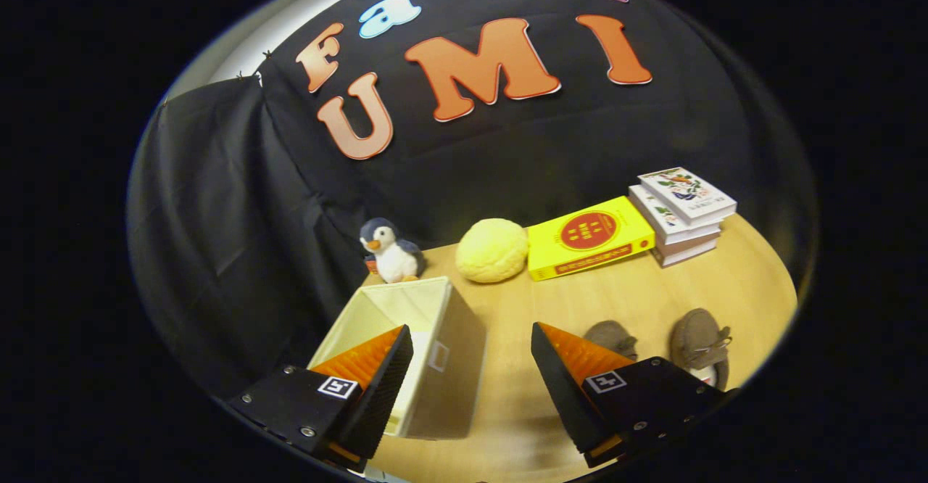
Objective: Open the storage box then place both shoes into the box .Put the left shoe in first, then the right shoe, with the right side of both shoes facing outward in a uniform manner.
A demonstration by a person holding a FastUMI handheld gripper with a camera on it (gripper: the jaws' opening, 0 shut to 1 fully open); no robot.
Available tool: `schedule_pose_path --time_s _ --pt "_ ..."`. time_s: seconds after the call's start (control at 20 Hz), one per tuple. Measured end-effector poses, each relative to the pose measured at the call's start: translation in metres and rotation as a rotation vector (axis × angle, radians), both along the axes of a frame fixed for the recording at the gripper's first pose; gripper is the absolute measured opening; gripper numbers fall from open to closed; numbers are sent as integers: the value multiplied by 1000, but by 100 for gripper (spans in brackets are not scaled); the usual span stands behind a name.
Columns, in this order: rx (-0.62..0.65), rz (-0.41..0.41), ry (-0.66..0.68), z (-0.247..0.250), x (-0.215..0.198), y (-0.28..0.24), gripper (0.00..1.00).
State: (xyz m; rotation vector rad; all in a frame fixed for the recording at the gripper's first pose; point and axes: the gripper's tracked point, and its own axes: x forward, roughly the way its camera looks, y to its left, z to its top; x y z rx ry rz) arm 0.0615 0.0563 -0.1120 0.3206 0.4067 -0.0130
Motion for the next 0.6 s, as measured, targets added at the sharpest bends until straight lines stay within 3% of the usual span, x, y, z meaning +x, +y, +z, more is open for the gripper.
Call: schedule_pose_path --time_s 0.35,0.6 --pt "-106 -155 41 -53 -27 -80 98" --pt "-199 -159 101 -97 -39 -99 96"
